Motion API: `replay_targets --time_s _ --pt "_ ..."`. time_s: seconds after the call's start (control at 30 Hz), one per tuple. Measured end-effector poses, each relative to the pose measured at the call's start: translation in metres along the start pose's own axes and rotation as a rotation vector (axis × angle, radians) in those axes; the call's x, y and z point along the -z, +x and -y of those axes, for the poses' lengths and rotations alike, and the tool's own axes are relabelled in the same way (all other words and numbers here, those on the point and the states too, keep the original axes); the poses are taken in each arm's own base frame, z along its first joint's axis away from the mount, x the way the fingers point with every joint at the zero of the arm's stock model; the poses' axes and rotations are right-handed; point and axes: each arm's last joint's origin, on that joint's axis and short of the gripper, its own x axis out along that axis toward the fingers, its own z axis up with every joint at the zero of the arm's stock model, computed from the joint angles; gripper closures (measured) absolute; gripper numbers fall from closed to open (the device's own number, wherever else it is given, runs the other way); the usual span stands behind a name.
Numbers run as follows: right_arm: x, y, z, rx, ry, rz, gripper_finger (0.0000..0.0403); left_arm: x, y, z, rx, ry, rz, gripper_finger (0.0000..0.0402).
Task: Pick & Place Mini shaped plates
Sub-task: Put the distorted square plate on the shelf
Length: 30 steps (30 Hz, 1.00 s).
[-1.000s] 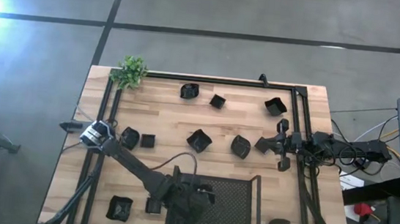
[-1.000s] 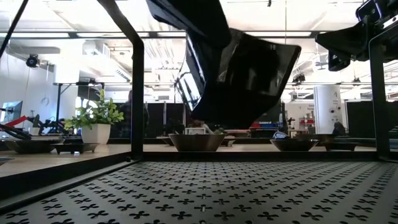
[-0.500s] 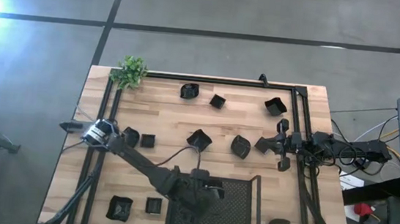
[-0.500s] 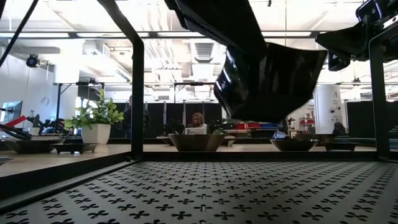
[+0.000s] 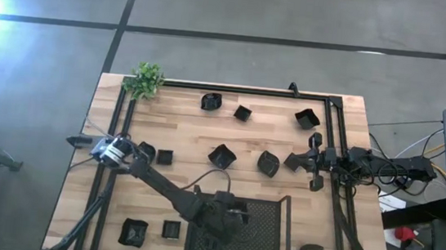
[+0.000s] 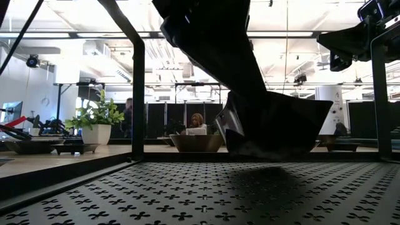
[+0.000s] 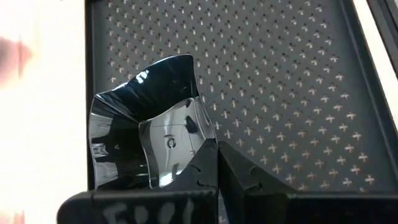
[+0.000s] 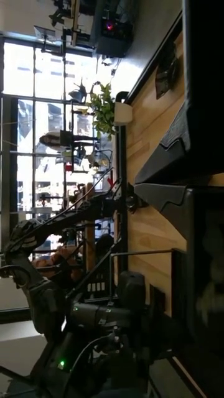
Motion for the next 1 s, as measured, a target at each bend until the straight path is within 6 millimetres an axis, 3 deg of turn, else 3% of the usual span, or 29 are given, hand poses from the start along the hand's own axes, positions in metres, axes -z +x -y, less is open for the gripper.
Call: replay_targets --time_s 1.0 --pt "0.0001 0.0 0.0 0.0 0.0 -0.001 0.0394 0.0073 0.0049 0.0 0.017 -0.012 -0.018 0.0401"
